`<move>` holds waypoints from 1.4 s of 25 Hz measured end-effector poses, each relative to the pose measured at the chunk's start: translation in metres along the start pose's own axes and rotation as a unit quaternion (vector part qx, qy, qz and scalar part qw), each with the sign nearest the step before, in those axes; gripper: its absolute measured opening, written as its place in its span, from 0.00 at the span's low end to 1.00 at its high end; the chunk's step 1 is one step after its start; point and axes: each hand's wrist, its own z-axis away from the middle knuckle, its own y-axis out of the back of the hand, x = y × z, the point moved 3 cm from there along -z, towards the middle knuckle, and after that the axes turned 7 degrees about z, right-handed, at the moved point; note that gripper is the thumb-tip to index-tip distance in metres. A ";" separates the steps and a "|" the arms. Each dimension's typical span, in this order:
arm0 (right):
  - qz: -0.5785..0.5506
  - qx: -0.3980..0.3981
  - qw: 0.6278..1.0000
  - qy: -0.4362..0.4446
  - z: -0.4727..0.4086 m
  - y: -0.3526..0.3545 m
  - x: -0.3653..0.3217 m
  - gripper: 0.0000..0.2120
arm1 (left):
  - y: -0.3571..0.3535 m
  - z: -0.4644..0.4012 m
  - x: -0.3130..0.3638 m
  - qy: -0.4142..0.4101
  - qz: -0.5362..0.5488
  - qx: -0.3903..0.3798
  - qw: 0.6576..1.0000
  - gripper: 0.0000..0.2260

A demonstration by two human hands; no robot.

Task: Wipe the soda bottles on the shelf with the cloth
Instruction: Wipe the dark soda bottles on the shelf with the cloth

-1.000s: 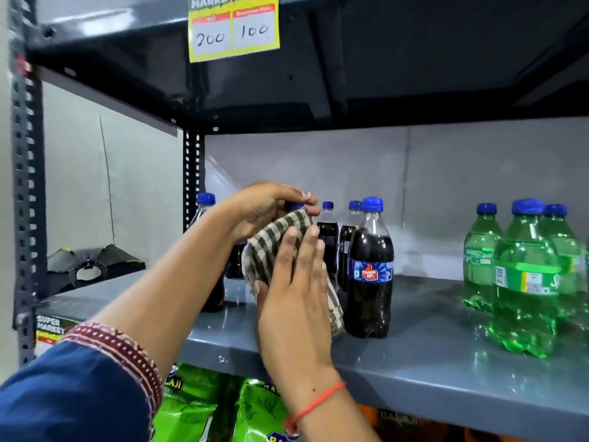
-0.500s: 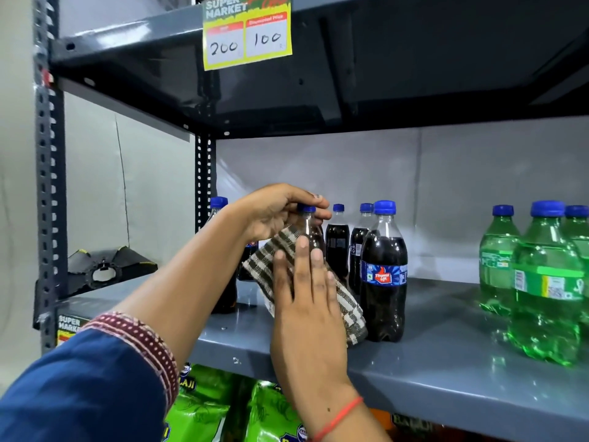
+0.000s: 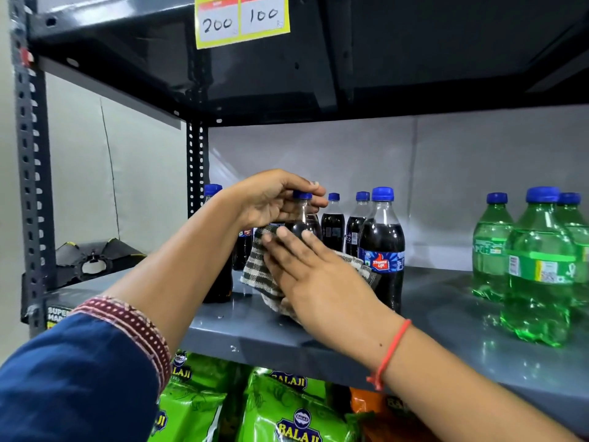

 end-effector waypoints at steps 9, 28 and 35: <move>0.074 0.064 0.990 0.106 -0.001 -0.017 0.015 0.25 | 0.004 -0.001 -0.001 0.005 -0.006 0.007 1.000 0.13; 0.116 0.043 0.981 0.147 -0.014 -0.011 0.026 0.32 | 0.001 -0.001 0.001 0.009 -0.006 -0.007 1.000 0.11; 0.104 0.069 0.972 0.198 -0.017 -0.008 0.042 0.30 | -0.001 -0.001 0.001 0.024 -0.005 -0.002 1.000 0.10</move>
